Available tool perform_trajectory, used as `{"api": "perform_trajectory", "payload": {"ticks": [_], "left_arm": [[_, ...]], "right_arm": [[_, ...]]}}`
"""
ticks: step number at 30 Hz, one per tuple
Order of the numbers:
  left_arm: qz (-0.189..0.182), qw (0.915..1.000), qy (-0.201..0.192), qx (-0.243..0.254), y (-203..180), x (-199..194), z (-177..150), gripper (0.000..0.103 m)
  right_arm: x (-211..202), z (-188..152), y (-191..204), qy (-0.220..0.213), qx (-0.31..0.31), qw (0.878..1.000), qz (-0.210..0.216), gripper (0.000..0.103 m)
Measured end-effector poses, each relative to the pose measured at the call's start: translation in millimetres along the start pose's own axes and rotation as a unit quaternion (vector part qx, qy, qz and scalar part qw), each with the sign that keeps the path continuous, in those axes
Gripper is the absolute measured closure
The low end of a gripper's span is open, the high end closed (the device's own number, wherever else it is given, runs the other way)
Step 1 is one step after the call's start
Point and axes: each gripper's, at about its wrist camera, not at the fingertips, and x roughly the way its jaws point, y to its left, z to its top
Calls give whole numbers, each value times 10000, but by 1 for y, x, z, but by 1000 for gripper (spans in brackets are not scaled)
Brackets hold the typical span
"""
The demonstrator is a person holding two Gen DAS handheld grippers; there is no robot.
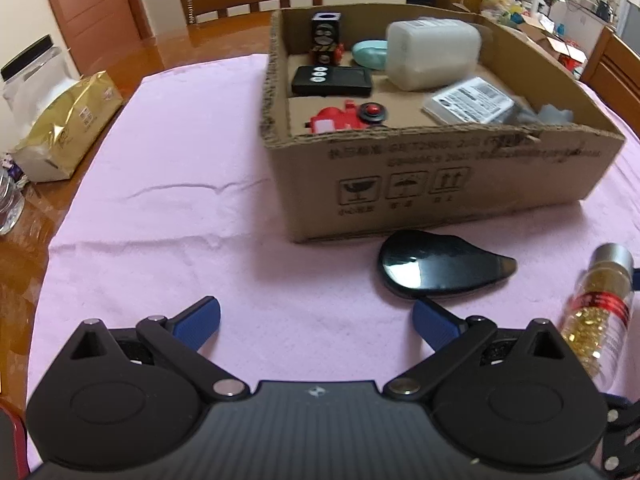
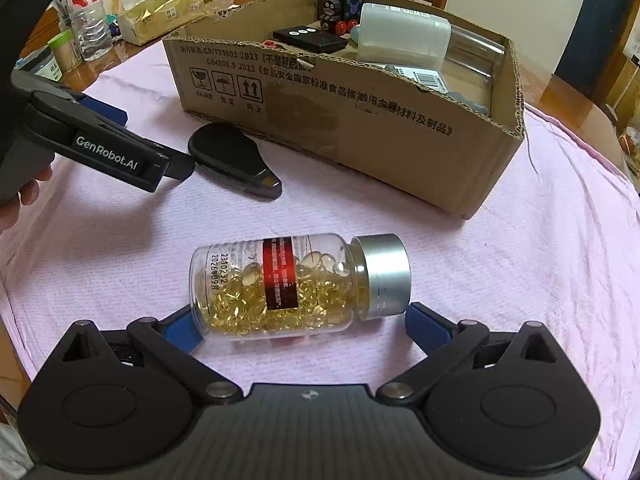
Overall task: Organize rigid objects
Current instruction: 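Close the left tool on the black oval case while the right tool holds the capsule bottle, then carry both into the cardboard box and open both tools to release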
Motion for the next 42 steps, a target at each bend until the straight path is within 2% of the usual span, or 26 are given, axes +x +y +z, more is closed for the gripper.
{"api": "perform_trajectory", "payload": {"ticks": [4,7,22,28,36,42], "left_arm": [[-470,9986,13,237,-20,-6,-4,1],[-610,9976,33,339,-36,-2,-3,1],[-528,9976,-247,367,-59,15,17,1],[-571,9968,-306,460,-59,11,17,13],[-497,9979,-195,360,-45,5,9,14],[-388,9991,-73,168,-16,-6,-9,14]], "right_arm": [[0,-1,0,-32,-6,10000,5,0],[-1,-2,-1,-61,-21,10000,15,0],[-4,-9,-2,-191,-52,9998,32,0],[-5,-11,-3,-240,-69,9997,43,0],[-4,-9,-3,-199,-114,9997,72,0],[-2,-7,-3,-171,-124,9997,79,0]]}}
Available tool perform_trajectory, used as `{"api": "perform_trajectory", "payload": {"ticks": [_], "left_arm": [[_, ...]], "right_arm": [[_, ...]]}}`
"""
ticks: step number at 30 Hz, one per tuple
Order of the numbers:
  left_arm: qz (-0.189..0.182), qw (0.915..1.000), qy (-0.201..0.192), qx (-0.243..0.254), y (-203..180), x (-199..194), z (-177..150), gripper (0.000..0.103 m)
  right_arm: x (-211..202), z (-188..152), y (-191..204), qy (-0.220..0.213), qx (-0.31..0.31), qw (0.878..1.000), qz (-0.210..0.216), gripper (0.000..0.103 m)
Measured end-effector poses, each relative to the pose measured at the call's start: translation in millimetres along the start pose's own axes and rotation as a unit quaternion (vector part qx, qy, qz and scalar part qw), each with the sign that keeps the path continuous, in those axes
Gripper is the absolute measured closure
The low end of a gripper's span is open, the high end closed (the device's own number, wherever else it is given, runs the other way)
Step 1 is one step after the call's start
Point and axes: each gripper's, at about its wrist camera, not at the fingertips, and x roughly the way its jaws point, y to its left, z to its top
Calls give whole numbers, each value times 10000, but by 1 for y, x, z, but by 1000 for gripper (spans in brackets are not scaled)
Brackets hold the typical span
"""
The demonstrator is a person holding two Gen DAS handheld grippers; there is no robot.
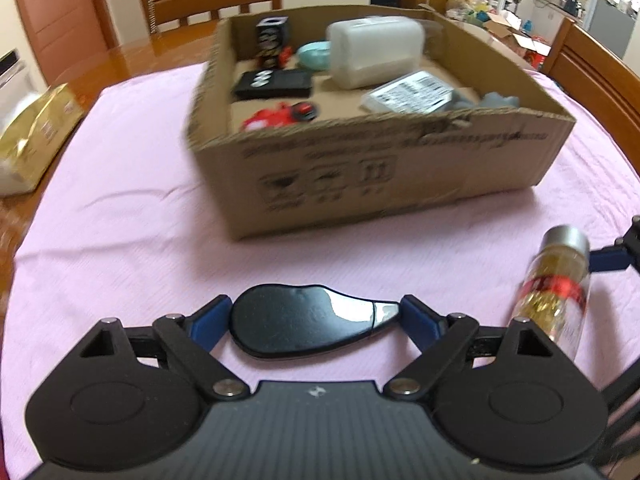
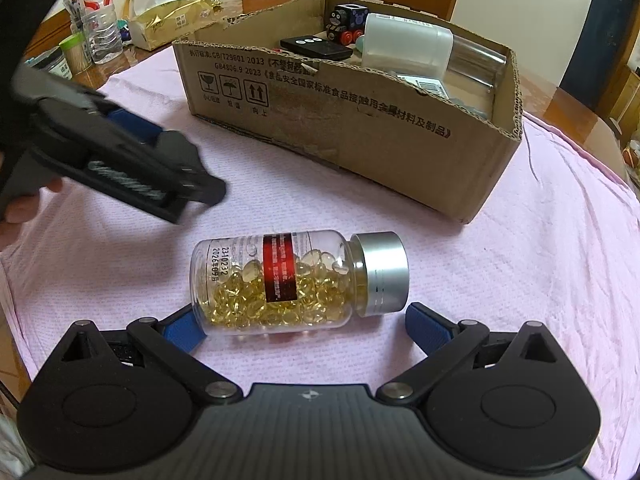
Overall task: Organize rigid objects
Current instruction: 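Carry both into the cardboard box and open both tools to release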
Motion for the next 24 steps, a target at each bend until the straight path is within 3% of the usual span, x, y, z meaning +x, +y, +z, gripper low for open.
{"api": "perform_trajectory", "payload": {"ticks": [8,14,24], "left_arm": [[-19,10000,-34,60,12,-5,-9,12],[-48,9997,18,235,11,-5,-9,11],[53,9998,160,-144,11,-6,-8,14]], "right_arm": [[6,13,2,201,-40,9998,-32,0],[0,20,7,92,-151,9998,-79,0],[-3,29,10,147,-130,9996,-206,7]]}}
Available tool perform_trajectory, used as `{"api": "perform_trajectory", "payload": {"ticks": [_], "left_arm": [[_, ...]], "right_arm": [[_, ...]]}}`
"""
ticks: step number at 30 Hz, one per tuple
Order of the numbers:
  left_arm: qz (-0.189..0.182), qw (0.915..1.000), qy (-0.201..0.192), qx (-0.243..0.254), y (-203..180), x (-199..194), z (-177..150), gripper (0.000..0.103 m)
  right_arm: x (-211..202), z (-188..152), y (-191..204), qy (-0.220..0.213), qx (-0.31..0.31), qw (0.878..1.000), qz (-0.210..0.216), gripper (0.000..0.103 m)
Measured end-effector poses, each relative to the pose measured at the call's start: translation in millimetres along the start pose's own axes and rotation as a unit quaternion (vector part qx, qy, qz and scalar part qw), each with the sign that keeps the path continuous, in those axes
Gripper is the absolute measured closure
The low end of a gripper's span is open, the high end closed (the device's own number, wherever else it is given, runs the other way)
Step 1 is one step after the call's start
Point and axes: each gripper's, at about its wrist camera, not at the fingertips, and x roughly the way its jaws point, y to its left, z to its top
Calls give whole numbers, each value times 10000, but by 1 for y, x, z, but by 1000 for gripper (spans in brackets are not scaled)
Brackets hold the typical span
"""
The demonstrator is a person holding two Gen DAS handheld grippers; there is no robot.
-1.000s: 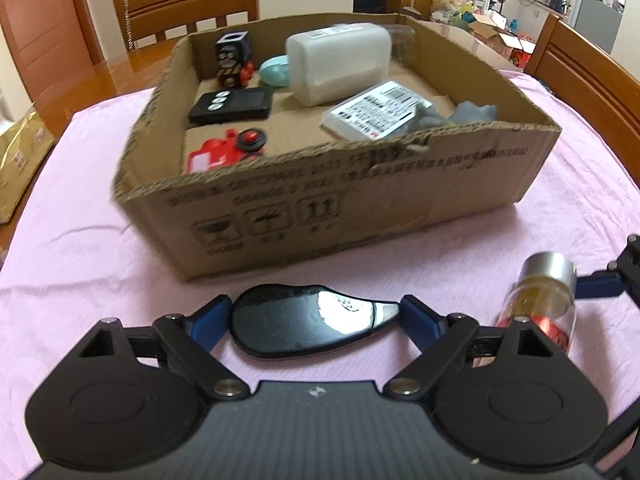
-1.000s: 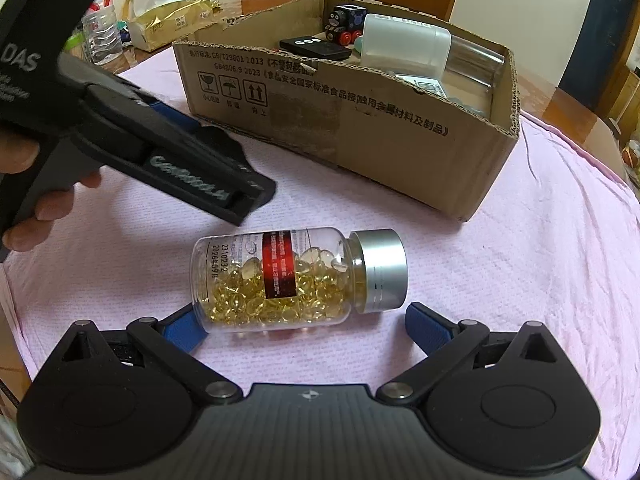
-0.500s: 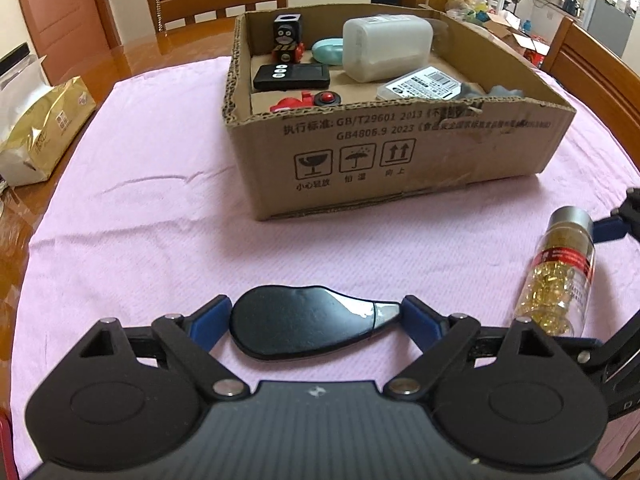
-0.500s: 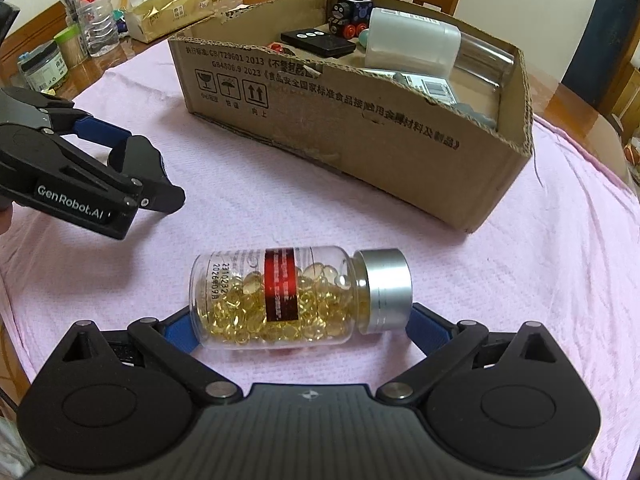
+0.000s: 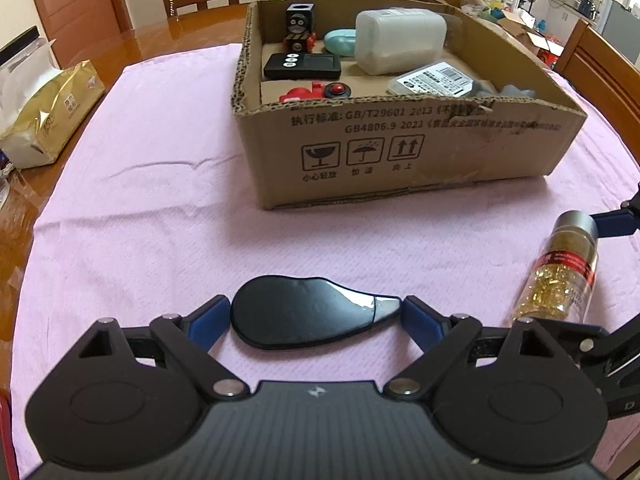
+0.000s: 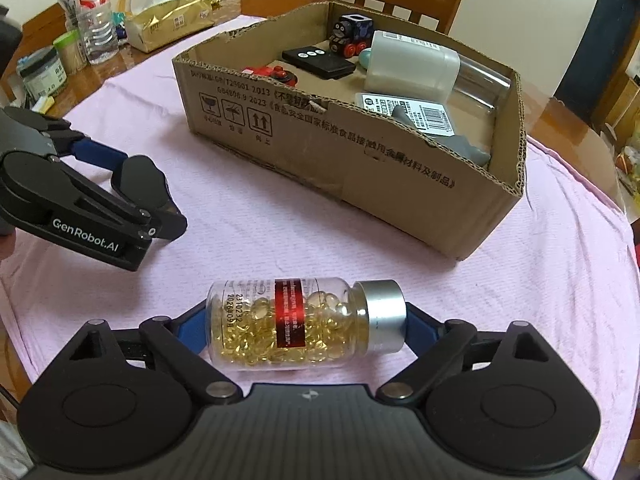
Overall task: Organize rigid objects
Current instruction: 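Carry both into the cardboard box and open both tools to release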
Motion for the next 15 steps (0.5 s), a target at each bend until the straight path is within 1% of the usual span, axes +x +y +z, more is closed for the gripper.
{"api": "perform_trajectory", "payload": {"ticks": [4,9,13,15], "left_arm": [[-9,9999,32,126,-1,0,2,14],[-90,9993,58,352,-2,-9,5,14],[-306,9975,59,628,-4,-29,13,14],[-411,9958,-16,812,-5,-44,19,14]], "right_arm": [[-1,0,1,46,5,10000,-24,8],[-6,1,-3,133,36,9998,152,8],[-16,2,-8,178,18,9993,329,8],[-23,3,-10,188,-8,9989,424,8]]}}
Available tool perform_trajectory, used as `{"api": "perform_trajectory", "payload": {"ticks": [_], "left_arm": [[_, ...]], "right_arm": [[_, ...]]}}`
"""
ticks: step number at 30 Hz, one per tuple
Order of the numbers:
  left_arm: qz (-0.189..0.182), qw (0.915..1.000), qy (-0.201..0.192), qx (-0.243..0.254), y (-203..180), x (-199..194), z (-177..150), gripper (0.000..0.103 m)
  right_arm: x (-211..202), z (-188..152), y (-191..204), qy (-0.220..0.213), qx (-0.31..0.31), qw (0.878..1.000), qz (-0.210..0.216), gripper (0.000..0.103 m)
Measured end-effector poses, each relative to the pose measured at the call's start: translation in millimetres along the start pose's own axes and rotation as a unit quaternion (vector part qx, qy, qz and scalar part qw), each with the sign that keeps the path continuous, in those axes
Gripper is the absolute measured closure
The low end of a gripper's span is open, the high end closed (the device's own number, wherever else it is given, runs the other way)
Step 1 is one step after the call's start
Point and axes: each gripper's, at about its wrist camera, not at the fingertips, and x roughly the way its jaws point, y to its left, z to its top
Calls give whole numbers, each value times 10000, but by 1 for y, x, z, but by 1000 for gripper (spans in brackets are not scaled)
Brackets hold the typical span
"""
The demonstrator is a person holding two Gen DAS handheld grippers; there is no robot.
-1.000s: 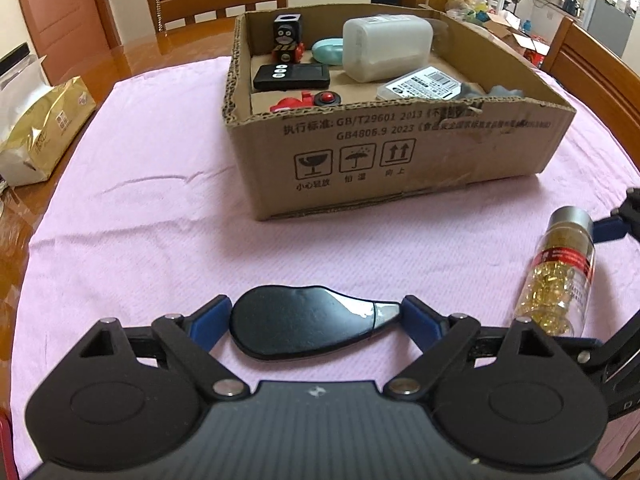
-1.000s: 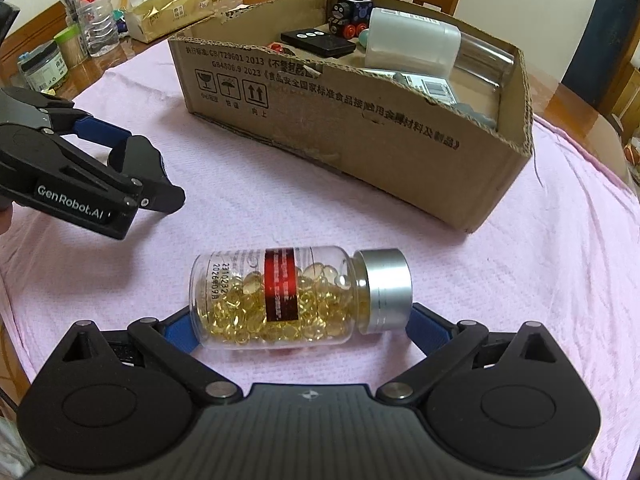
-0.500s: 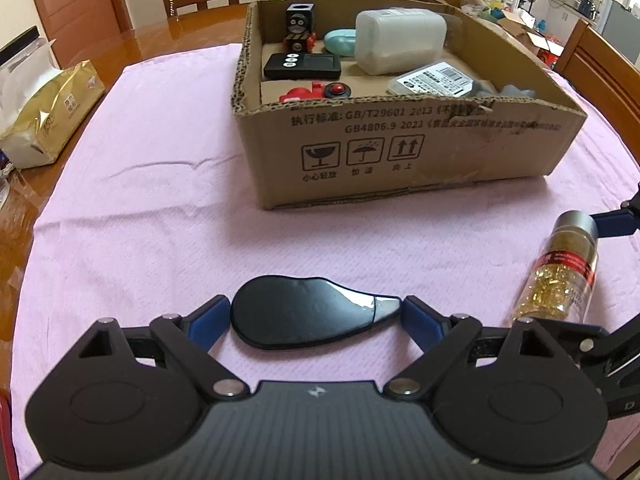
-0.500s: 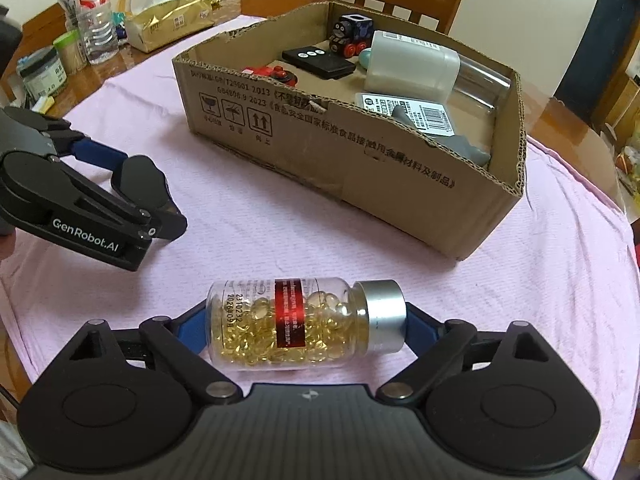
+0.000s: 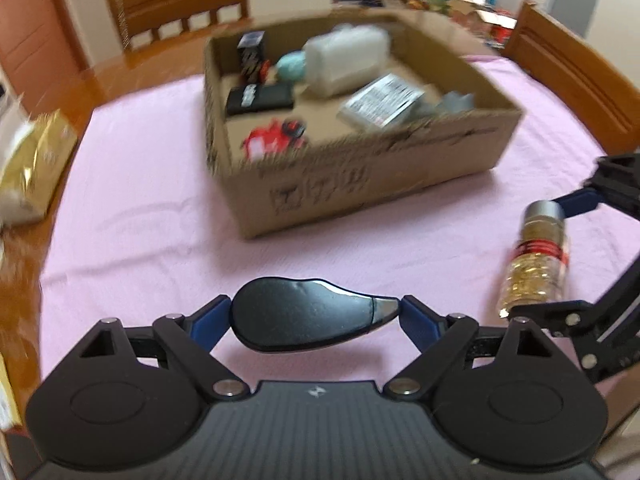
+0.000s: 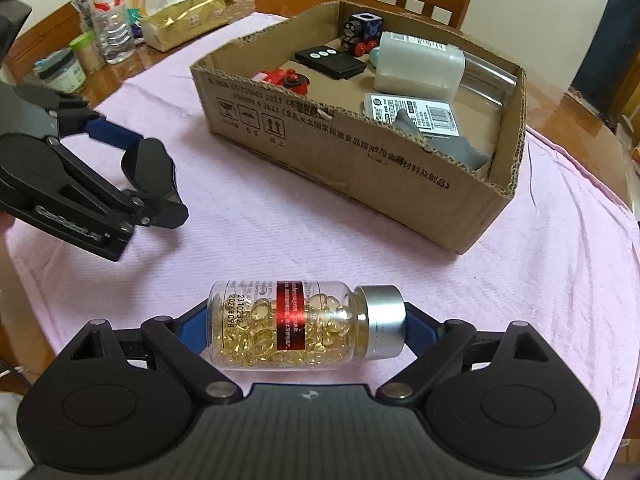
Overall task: Organize rigid objects
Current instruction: 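Carry both into the cardboard box and open both tools to release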
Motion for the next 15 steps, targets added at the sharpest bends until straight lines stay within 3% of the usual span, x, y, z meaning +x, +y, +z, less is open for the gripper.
{"api": "perform_trajectory", "payload": {"ticks": [8,15], "left_arm": [[-233,9955,-626,671,-12,-41,50,14],[-371,9899,-983,949,-25,-21,98,14]], "right_arm": [[-38,10,-7,-136,-513,9986,52,8],[-69,24,-26,-513,-451,9977,26,8]]}}
